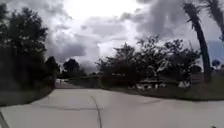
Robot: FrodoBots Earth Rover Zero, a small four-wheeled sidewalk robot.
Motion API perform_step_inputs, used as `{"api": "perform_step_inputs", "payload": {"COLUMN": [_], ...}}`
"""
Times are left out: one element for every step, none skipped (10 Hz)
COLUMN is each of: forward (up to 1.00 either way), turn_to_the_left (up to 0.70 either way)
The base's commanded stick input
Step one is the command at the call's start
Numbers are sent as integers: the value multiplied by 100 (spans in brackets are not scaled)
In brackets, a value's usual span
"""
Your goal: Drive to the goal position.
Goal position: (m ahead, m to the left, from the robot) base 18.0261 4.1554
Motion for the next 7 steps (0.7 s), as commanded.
{"api": "perform_step_inputs", "payload": {"forward": [85,85,85,85,85,85,85], "turn_to_the_left": [0,0,0,0,0,0,7]}}
